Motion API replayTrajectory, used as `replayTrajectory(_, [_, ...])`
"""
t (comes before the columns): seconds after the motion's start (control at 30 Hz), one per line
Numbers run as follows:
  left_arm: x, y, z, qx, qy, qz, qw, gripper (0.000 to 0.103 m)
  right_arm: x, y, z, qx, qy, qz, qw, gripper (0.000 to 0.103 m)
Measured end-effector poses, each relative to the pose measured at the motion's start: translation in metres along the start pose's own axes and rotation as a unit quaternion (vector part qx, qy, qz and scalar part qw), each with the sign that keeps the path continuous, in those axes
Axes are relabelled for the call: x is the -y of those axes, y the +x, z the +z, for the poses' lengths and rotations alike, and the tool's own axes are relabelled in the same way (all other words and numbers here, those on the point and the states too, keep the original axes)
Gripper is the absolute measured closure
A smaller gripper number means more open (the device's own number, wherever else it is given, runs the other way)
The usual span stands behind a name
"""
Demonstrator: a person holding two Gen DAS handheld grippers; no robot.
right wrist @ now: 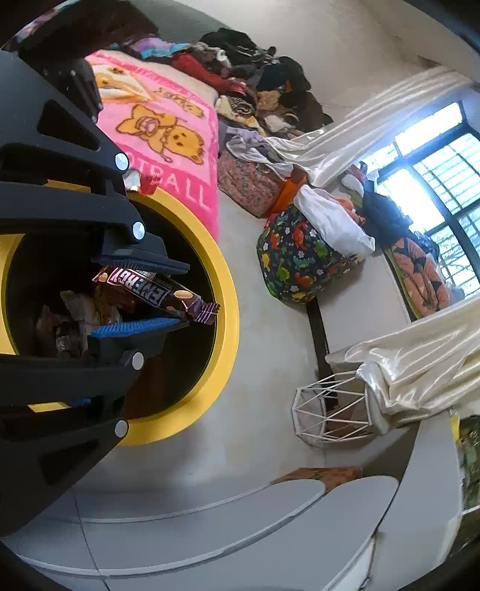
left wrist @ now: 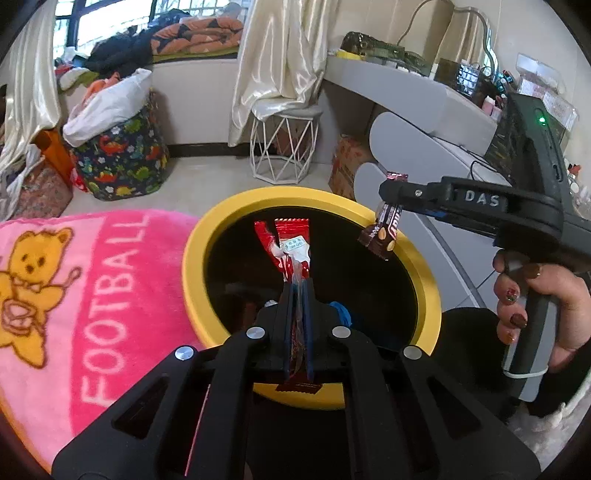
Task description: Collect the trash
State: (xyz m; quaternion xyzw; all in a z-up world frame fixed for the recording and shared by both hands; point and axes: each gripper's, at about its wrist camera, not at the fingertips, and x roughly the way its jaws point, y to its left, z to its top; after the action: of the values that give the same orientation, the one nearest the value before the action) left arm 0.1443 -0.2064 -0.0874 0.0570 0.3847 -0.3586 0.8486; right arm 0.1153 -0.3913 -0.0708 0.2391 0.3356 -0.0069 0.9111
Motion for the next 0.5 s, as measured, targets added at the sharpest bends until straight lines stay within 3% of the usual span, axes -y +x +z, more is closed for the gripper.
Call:
replayTrajectory(0.07, [0.000,0.006,0.002,-0.004,-0.002,0.002,1.0000,0.099,0.006,-0.002,0.003,0.003,0.012,0.002,1.000,0.056])
replayTrajectory(0.1, [0.000,0.009,0.003,-0.008,-0.002,0.001,1.0000,0.093,0.008,-0.003,0.003,0.005,0.014,0.005,1.000,0.052])
replayTrajectory(0.17, [0.001,0.012,0.003,-0.011,-0.004,0.003,0.9999,0.071,0.010,-0.007,0.005,0.008,0.018,0.005,1.000,0.047])
replayTrajectory(0.23, [0.002,0.013,0.004,-0.011,-0.007,0.003,0.9999,0.064,0.011,-0.012,0.007,0.013,0.020,0.005,1.000,0.041])
replayTrajectory(0.33, [0.002,0.012,0.004,-0.008,-0.012,0.013,0.9998,0.037,0.014,-0.022,0.006,0.023,0.022,0.000,0.999,0.028])
replayTrajectory(0.5, [0.002,0.003,0.005,0.005,-0.020,0.034,0.9992,0.015,0.013,-0.036,-0.001,0.043,0.016,-0.017,0.999,0.015])
